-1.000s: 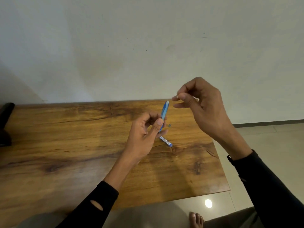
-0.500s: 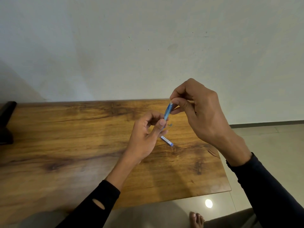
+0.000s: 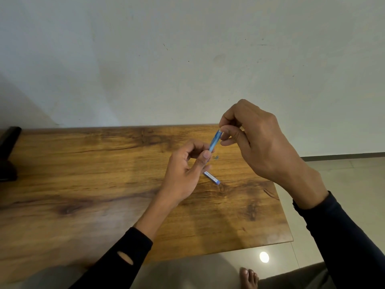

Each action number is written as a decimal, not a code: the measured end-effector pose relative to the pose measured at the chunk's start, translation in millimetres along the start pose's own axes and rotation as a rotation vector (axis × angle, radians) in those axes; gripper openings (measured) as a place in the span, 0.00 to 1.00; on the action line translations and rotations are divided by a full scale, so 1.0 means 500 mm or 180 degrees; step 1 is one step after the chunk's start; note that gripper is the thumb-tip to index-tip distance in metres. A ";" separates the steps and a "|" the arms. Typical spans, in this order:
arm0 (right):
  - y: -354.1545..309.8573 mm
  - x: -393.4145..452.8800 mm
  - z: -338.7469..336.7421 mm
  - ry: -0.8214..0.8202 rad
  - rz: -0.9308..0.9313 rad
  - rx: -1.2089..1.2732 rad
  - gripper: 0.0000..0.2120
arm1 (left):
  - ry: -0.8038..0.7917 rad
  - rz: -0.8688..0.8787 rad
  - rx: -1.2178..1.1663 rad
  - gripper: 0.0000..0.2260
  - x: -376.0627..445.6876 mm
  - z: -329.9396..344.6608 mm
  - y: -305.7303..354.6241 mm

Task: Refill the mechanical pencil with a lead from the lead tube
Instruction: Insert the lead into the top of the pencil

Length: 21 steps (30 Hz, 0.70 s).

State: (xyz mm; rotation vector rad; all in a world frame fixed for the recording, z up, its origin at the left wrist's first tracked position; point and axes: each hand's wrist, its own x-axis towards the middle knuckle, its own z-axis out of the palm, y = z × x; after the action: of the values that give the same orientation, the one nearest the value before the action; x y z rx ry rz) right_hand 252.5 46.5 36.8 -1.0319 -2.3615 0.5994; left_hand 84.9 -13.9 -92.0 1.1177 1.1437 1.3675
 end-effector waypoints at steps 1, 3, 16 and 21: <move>0.000 0.000 -0.002 -0.0053 -0.0033 -0.0089 0.04 | 0.0024 0.0016 0.0035 0.02 0.000 -0.001 -0.001; 0.000 0.000 -0.005 -0.0082 -0.0073 -0.0205 0.04 | 0.0046 0.0034 0.0069 0.02 -0.001 -0.001 -0.001; 0.014 0.004 0.003 0.0048 0.0924 0.1336 0.02 | 0.0148 0.0149 0.0172 0.02 -0.001 -0.003 -0.003; 0.046 0.005 0.004 0.0162 0.0876 0.1921 0.12 | 0.0172 0.0057 -0.0087 0.03 -0.001 -0.002 0.008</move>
State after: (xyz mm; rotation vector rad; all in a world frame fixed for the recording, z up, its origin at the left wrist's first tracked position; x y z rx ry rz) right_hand 262.3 62.1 22.9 -1.0615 -1.8141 1.2718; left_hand 83.3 -14.6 -88.1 1.0795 1.1528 1.4307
